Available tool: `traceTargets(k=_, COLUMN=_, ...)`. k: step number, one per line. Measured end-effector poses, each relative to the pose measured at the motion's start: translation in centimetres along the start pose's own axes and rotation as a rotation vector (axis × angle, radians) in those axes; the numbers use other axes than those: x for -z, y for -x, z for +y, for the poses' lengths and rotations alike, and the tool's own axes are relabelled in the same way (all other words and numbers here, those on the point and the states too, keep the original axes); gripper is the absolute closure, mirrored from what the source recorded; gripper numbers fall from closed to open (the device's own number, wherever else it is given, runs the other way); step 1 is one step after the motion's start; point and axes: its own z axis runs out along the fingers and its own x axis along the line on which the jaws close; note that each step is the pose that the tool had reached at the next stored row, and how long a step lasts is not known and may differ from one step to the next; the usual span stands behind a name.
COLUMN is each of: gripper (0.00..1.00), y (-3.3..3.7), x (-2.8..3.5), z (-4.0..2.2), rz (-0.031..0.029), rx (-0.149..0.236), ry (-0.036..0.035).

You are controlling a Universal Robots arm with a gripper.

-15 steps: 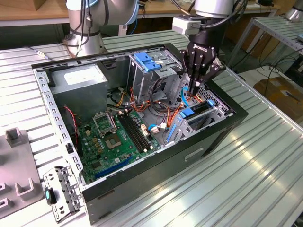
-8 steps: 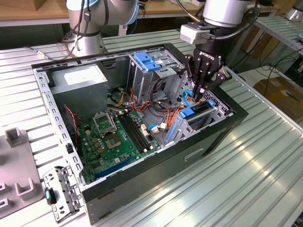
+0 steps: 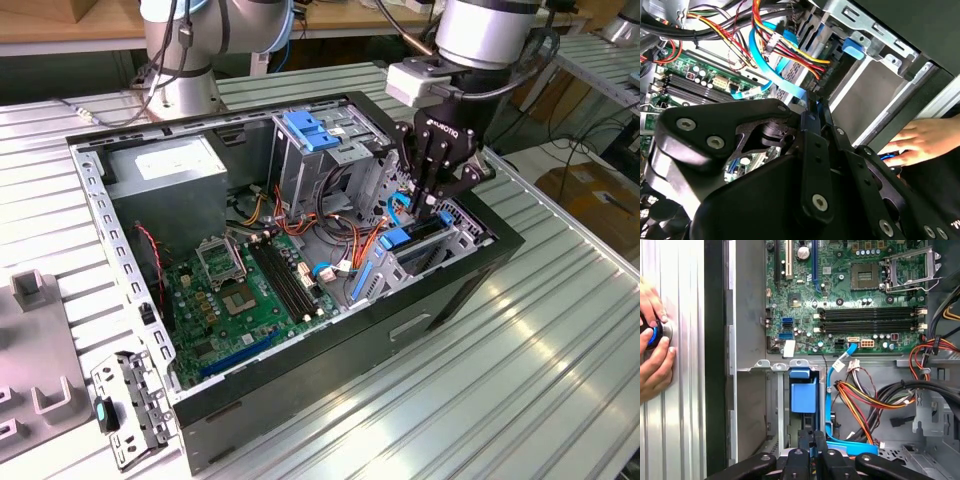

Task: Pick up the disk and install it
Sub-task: 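Insert the second disk wire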

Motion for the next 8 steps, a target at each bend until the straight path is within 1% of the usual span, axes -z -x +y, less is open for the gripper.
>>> traceTargets(k=1, gripper=0.84, y=-0.17, x=-0.04, z=0.04, rz=-0.0041, rx=0.000, ry=-0.0023)
traceTargets(k=2, gripper=0.84, y=-0.27, x=-0.08, z=0.13, rz=-0.0106, rx=0.000, ry=-0.0092)
traceTargets(k=3, gripper=0.84, y=-0.30, x=-0.11, z=0.25, rz=-0.0194, rx=0.001, ry=-0.0151)
traceTargets(k=4, gripper=0.84, y=-0.31, x=-0.14, z=0.34, rz=-0.0274, rx=0.001, ry=-0.0194)
traceTargets(k=5, gripper=0.84, y=-0.38, x=-0.19, z=0.45, rz=-0.0378, rx=0.001, ry=-0.0267)
traceTargets(k=7, gripper=0.84, y=-0.56, x=-0.24, z=0.59, rz=-0.0531, rx=0.000, ry=-0.0393)
traceTargets(k=8, gripper=0.84, y=-0.61, x=-0.26, z=0.64, rz=-0.0583, rx=0.000, ry=-0.0438)
